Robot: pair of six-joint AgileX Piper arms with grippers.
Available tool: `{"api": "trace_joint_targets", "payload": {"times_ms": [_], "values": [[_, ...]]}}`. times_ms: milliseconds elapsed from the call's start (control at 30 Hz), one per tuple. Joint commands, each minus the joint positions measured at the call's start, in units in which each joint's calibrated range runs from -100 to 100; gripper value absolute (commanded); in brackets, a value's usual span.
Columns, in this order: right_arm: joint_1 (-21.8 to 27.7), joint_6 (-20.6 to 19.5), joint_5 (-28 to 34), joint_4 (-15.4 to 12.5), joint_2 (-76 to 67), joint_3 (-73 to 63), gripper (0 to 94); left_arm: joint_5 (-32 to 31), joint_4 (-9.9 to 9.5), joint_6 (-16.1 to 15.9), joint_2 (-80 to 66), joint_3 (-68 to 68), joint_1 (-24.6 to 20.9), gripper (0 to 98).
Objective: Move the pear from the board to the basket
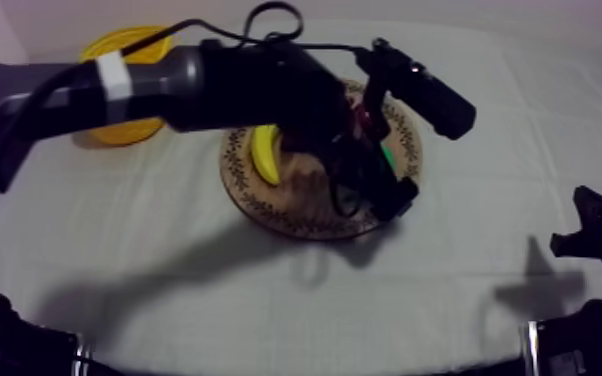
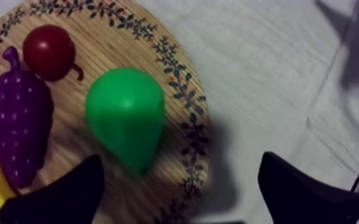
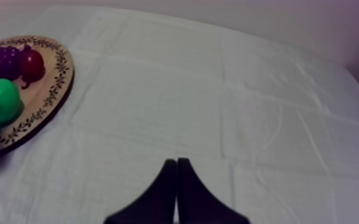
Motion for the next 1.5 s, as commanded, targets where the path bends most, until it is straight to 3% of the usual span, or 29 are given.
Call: {"api": "trace_joint_targets", "payload": {"times_ms": [0,333,800,1233,1467], "values": [[0.0,0.0,0.0,0.0,0.0,0.0,0.3,6.0,0.05,-0.1,4.4,-10.6,-0.1,97.9],[0.0,0.0,0.0,0.0,0.0,0.0,0.3,19.0,0.75,0.1,14.9,-27.6,-1.9,97.6],[0.0,0.0,0.0,0.0,0.0,0.0,0.3,29.0,-0.28,-0.7,24.1,-38.1,-3.1,94.7],[0.0,0.0,0.0,0.0,0.0,0.0,0.3,30.7,0.55,-3.1,26.4,-38.8,-4.1,65.6],[0.0,0.0,0.0,0.0,0.0,0.0,0.3,30.2,1.27,-4.2,23.4,-35.9,-4.4,60.0]]}}
